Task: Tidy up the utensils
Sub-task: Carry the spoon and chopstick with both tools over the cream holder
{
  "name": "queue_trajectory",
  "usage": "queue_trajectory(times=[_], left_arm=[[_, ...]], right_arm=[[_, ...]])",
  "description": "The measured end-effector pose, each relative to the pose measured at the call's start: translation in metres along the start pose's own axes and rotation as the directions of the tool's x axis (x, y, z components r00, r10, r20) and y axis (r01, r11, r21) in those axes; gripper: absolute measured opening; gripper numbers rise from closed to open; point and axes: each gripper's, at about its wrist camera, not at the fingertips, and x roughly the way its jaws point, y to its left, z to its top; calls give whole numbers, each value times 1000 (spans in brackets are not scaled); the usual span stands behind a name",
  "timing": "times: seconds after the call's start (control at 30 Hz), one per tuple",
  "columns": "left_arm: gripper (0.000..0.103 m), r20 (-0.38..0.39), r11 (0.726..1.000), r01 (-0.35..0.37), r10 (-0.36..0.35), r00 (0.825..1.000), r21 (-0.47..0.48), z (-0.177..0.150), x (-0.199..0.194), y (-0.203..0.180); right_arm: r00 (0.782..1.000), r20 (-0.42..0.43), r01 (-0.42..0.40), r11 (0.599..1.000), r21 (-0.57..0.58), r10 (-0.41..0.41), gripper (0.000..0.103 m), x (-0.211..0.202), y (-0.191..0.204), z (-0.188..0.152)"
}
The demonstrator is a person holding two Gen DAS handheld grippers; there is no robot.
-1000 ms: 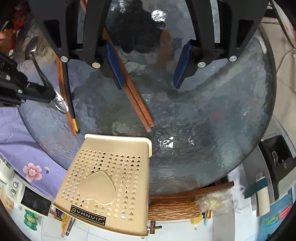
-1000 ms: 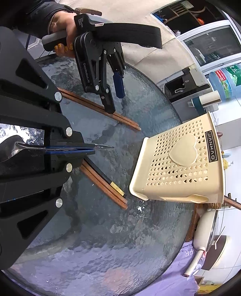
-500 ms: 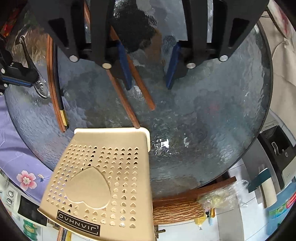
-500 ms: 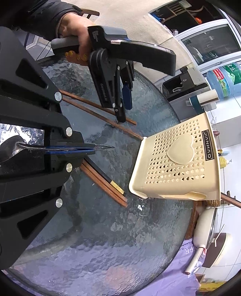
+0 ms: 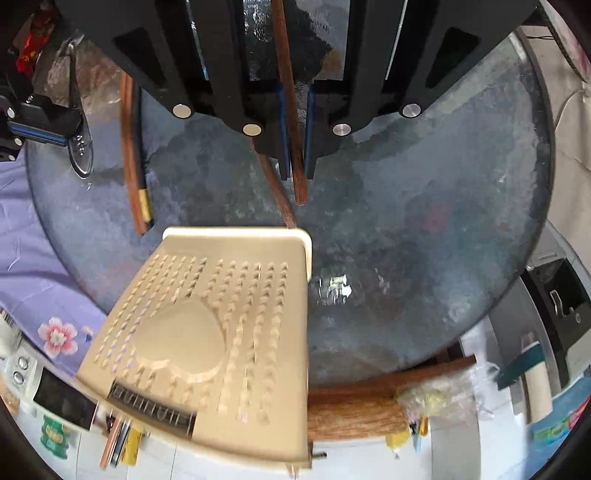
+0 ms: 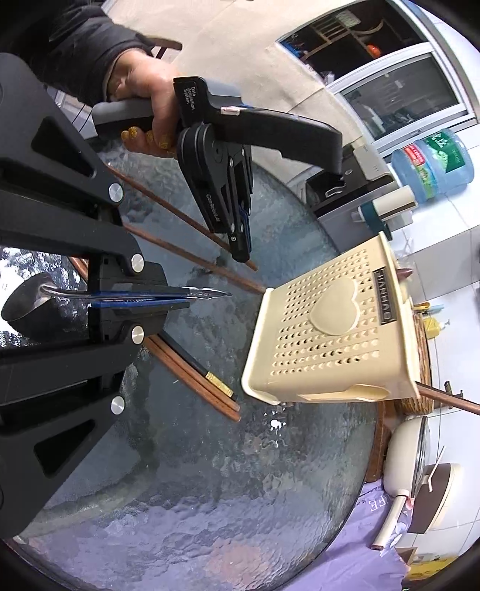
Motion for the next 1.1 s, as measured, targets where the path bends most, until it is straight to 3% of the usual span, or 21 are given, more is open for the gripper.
queue_trajectory(times=[0.27, 0.43, 0.83, 1.1], left_arm=[[7, 115, 994, 101, -96, 989, -41, 8, -57, 3], [7, 200, 993, 114, -105, 974, -35, 14, -93, -3], [7, 321, 990, 136, -119, 939, -31, 39, -136, -11], [7, 409, 990, 141, -129, 903, 0, 69, -173, -19]], right_arm=[[995, 54, -85, 996, 32, 83, 2, -30, 1, 11], [990, 112, -90, 996, 5, 88, 2, -49, 10, 21], [960, 269, -68, 997, -21, 71, 2, -70, 27, 49], [928, 373, -16, 1000, -10, 18, 2, -83, 33, 93]])
